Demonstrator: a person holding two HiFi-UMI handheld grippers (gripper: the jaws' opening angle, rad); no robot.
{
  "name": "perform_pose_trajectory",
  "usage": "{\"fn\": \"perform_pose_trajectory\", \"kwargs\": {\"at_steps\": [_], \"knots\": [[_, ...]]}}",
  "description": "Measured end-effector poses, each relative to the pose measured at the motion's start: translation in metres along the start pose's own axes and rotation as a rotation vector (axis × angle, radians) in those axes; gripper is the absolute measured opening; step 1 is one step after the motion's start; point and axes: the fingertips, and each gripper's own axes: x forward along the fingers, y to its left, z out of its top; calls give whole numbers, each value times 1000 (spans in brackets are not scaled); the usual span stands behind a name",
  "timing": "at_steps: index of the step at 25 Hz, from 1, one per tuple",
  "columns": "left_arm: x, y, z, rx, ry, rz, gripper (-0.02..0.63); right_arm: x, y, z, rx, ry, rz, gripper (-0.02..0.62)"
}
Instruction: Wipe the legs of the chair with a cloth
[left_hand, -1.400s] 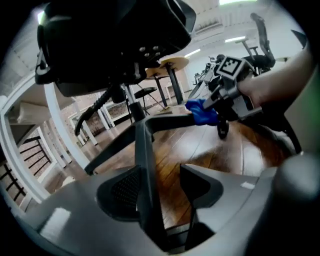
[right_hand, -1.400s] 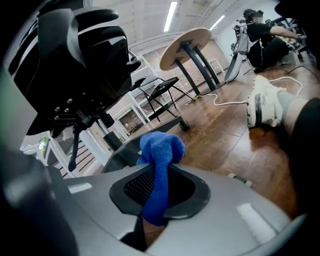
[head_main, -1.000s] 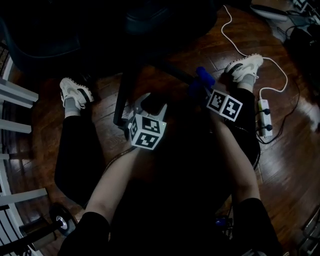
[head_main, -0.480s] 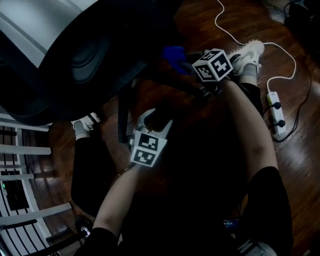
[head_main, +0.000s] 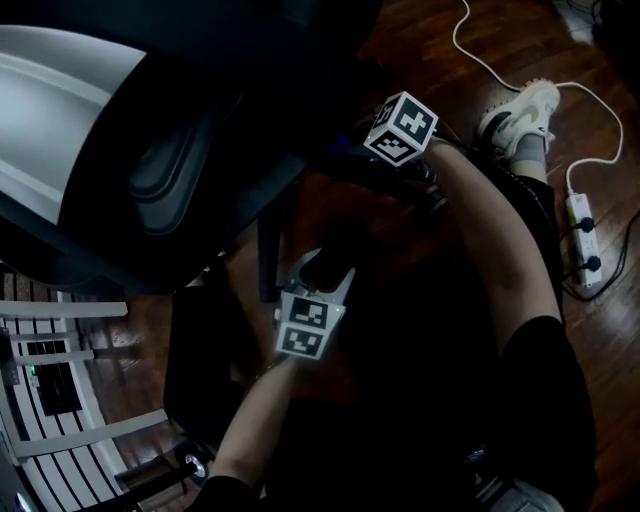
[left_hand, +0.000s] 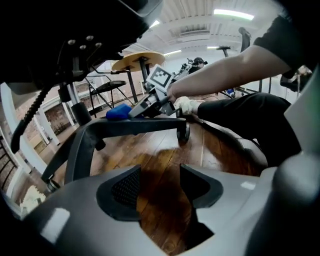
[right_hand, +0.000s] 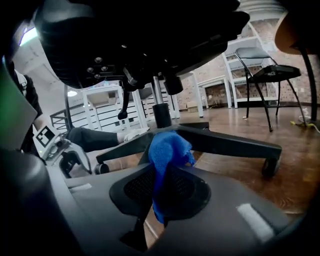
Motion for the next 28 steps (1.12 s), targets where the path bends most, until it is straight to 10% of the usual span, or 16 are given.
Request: {"fn": "perform_pose_trajectory", "kwargs": {"at_steps": [9,15,28], "knots": [[-1,30,-5,-9,-34,95,247,-66,33,-52,118,153,105,72],[-28,123,-38,24,56,455,247,-89,48,-80,139,185,24,74],[-15,151,-89,-134,236,374,193,-93,60,-94,349,42,-79,72]]}}
